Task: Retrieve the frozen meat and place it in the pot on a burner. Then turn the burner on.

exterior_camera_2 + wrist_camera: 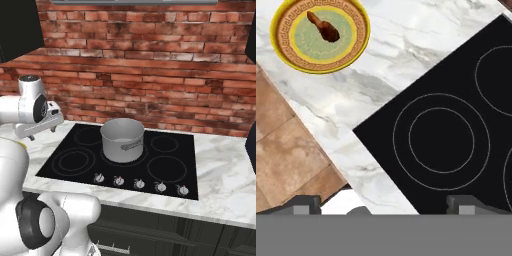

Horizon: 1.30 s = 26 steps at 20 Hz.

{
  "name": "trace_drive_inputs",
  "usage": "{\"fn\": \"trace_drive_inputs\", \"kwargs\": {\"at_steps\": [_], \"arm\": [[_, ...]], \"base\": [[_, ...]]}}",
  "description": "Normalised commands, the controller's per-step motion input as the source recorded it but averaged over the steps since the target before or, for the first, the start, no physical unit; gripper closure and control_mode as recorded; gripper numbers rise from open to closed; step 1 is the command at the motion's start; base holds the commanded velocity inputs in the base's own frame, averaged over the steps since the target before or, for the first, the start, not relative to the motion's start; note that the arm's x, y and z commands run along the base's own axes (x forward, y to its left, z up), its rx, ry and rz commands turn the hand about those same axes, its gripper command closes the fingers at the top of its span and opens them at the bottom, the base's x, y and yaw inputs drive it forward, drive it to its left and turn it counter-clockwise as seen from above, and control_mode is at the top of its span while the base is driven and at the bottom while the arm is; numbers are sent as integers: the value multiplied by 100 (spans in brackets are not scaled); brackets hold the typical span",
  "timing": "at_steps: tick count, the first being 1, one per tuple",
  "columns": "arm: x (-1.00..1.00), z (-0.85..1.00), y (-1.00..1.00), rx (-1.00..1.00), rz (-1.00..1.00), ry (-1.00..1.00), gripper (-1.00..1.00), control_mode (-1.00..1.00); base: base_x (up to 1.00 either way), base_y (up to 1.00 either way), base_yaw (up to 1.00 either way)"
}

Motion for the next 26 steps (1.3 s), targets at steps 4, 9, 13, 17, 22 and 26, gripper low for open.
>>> {"fn": "trace_drive_inputs", "kwargs": {"at_steps": [4, 9, 13, 17, 22, 26], "arm": [[0, 0, 38, -5, 9, 2, -100, -100], [0, 0, 41, -2, 9, 1, -100, -100], [0, -2, 47, -4, 3, 0, -100, -100], [0, -18, 56, -4, 4, 0, -100, -100], [0, -14, 61, -7, 3, 0, -100, -100], [0, -14, 63, -8, 3, 0, -100, -100]], "base": [[0, 0, 0], [0, 0, 0], [0, 0, 0], [0, 0, 0], [0, 0, 0], [0, 0, 0]]}}
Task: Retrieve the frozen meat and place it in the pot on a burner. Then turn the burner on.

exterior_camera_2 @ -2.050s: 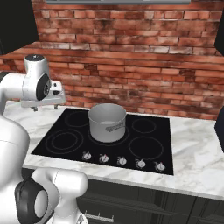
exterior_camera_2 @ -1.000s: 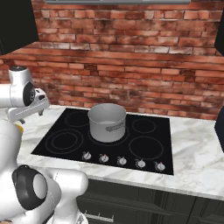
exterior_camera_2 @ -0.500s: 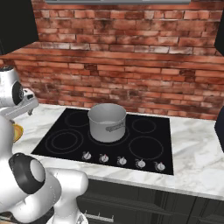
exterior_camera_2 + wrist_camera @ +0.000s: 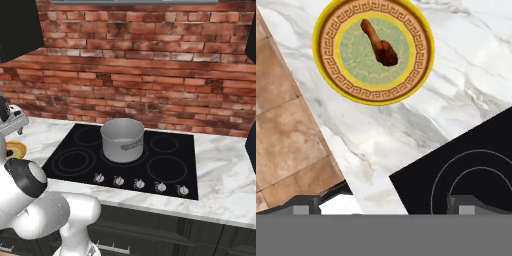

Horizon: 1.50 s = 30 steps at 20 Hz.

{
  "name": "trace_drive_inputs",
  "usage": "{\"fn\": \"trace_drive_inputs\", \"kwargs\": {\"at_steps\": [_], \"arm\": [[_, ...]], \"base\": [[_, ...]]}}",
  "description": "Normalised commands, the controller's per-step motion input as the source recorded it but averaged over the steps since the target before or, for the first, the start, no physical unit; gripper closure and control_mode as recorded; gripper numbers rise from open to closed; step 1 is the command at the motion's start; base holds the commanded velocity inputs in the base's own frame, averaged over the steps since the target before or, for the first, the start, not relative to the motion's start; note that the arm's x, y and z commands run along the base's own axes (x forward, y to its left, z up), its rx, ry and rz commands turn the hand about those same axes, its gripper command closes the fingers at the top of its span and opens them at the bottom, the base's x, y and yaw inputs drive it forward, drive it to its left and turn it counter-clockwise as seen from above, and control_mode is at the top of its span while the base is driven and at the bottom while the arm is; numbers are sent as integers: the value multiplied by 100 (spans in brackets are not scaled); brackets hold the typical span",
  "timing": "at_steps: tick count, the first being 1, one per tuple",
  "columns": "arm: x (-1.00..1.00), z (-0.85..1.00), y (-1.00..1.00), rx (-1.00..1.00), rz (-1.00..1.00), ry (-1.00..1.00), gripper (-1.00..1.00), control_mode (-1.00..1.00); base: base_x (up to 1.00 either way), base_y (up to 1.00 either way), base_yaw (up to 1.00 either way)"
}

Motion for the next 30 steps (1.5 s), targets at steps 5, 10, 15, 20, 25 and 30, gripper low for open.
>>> {"fn": "trace_drive_inputs", "kwargs": {"at_steps": [5, 10, 15, 20, 25, 30], "arm": [[0, -15, 60, -9, 5, 4, -100, -100], [0, -9, 58, -4, 4, 2, -100, -100], [12, -12, 50, 0, 3, 0, -100, -100], [32, -32, 24, 0, 0, 0, -100, -100], [26, -26, 28, 0, 0, 0, -100, -100], [36, -27, 37, -1, 3, 1, -100, -100]], "base": [[0, 0, 0], [0, 0, 0], [0, 0, 0], [0, 0, 0], [0, 0, 0], [0, 0, 0]]}}
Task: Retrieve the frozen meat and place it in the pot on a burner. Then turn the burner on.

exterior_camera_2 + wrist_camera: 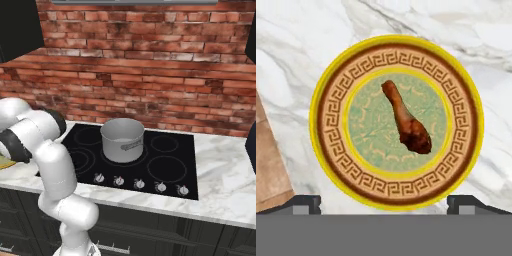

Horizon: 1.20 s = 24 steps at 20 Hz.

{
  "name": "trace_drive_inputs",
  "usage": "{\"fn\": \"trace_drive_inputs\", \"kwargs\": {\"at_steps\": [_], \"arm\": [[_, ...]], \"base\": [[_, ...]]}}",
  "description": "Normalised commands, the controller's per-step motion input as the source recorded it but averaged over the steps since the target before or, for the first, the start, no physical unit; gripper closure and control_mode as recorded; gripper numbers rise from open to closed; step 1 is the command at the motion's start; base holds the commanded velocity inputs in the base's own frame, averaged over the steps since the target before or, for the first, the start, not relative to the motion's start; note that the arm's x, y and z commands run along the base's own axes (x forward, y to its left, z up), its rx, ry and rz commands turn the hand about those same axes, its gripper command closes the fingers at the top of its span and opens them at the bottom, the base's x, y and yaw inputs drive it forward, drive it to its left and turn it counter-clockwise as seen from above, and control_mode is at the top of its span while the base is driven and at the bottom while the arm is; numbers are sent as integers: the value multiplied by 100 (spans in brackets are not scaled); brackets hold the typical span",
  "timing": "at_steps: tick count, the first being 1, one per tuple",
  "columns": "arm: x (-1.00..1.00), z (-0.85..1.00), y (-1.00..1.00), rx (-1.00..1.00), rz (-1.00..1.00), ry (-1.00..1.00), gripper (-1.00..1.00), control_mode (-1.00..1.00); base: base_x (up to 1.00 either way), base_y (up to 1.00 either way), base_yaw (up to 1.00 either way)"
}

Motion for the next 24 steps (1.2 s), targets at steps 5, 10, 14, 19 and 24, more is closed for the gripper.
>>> {"fn": "trace_drive_inputs", "kwargs": {"at_steps": [5, 10, 14, 19, 24], "arm": [[39, -19, 36, -5, 0, 5, -100, -100], [24, 1, 31, -20, 0, 18, -100, -100], [16, -3, 13, -13, 0, 8, -100, -100], [16, -28, 0, 0, 0, 0, -100, -100], [31, -28, 0, 0, 0, 2, -100, -100]], "base": [[0, 0, 0], [0, 0, 0], [0, 0, 0], [0, 0, 0], [0, 0, 0]]}}
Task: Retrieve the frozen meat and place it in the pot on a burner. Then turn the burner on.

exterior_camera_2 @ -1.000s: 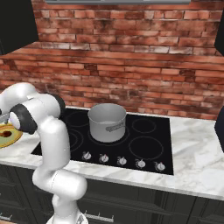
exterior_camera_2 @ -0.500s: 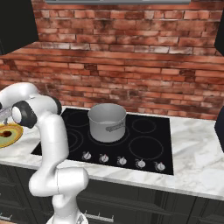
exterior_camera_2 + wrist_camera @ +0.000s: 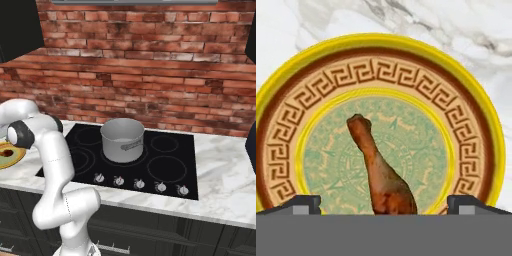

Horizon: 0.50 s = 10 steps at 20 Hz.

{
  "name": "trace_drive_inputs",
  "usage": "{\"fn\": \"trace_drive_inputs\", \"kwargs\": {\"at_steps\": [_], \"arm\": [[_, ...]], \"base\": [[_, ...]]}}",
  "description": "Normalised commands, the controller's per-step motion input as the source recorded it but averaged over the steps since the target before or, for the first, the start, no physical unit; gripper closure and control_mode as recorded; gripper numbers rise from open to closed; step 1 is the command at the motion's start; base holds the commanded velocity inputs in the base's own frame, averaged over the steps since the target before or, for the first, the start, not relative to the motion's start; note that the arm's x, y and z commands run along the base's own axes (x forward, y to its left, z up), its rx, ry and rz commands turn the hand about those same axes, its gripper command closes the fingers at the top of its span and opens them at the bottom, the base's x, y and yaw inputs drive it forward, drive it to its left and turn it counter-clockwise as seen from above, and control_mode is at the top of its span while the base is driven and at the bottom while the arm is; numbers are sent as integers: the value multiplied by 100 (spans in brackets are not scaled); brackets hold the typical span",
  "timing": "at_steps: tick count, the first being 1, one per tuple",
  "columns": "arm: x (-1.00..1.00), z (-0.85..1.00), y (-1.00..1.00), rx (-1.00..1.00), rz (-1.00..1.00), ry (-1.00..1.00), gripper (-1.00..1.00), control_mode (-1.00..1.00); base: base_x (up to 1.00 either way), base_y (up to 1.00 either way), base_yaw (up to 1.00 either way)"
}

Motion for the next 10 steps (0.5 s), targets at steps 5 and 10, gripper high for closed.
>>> {"fn": "trace_drive_inputs", "kwargs": {"at_steps": [5, 10], "arm": [[30, -25, 0, 0, 2, 6, -100, -100], [-1, -17, 0, 0, 1, 17, -100, -100]], "base": [[0, 0, 0], [0, 0, 0]]}}
